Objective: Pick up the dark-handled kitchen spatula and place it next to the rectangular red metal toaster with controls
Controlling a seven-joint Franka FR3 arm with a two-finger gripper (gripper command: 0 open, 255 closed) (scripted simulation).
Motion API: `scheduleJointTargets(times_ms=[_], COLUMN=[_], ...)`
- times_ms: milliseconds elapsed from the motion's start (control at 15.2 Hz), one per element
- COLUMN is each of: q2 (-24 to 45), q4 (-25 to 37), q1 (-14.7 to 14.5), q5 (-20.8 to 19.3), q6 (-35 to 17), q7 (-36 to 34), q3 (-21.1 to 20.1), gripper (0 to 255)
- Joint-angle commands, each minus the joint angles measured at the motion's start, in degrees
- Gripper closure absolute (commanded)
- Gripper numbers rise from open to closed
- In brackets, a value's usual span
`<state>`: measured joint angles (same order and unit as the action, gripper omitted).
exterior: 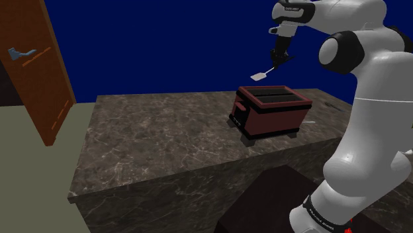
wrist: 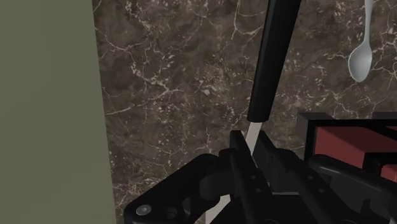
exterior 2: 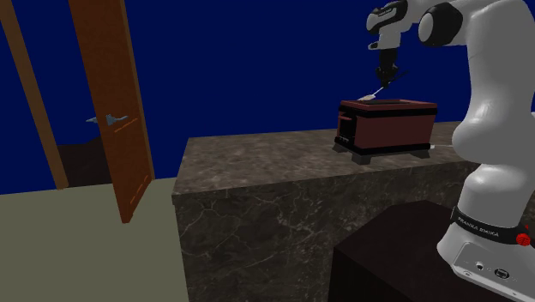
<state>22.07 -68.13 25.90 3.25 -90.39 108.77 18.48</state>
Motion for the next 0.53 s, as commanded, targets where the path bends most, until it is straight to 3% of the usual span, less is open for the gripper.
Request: scheduleJointTargets(times_ms=[0, 462], q2=[-0.7, -1.9], q4=[-2.5, -9.8], q1=[-0.3, -0.9], q5=[-0.2, -0.6], q6=[-1.9, -7.9], q7=[-0.1, -0.4], q3=[0.0, -0.1], gripper=[255, 255])
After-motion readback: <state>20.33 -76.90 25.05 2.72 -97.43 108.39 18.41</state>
